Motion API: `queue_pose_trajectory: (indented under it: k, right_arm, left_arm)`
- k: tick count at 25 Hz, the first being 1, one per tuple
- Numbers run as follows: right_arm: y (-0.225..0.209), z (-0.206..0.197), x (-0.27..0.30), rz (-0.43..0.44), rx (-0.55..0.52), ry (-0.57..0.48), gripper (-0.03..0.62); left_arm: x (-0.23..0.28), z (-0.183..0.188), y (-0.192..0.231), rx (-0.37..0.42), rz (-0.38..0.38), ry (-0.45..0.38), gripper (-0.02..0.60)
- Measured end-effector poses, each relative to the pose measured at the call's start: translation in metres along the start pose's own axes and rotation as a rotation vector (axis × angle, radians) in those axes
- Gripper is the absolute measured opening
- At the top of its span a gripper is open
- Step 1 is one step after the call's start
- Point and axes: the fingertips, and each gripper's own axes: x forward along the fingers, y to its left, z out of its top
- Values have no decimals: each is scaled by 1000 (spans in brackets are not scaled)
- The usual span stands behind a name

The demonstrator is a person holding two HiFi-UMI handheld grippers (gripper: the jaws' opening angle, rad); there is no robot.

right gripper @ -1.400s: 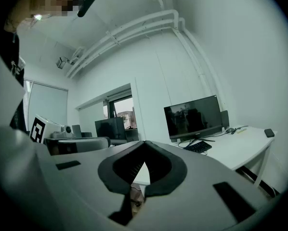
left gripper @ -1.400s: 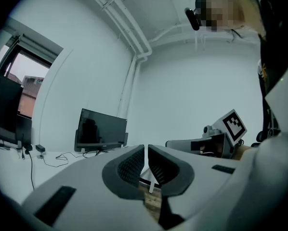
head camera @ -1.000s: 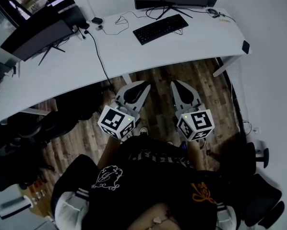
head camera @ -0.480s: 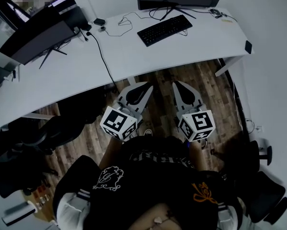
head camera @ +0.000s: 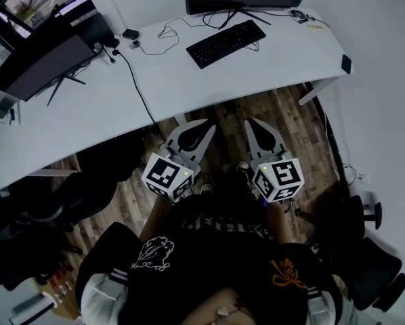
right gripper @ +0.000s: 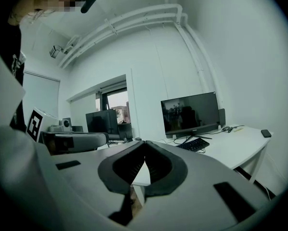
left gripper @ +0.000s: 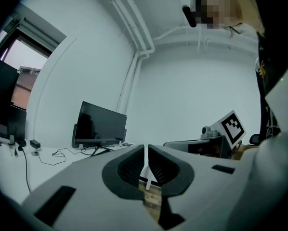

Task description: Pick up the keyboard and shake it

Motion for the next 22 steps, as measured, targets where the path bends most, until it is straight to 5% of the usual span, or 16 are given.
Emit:
queue_pose_trajectory:
  k: [22]
  right_arm:
    - [-213,38,116,199,-4,61,9]
  left_arm:
    - [219,19,71,-5,242,7,38]
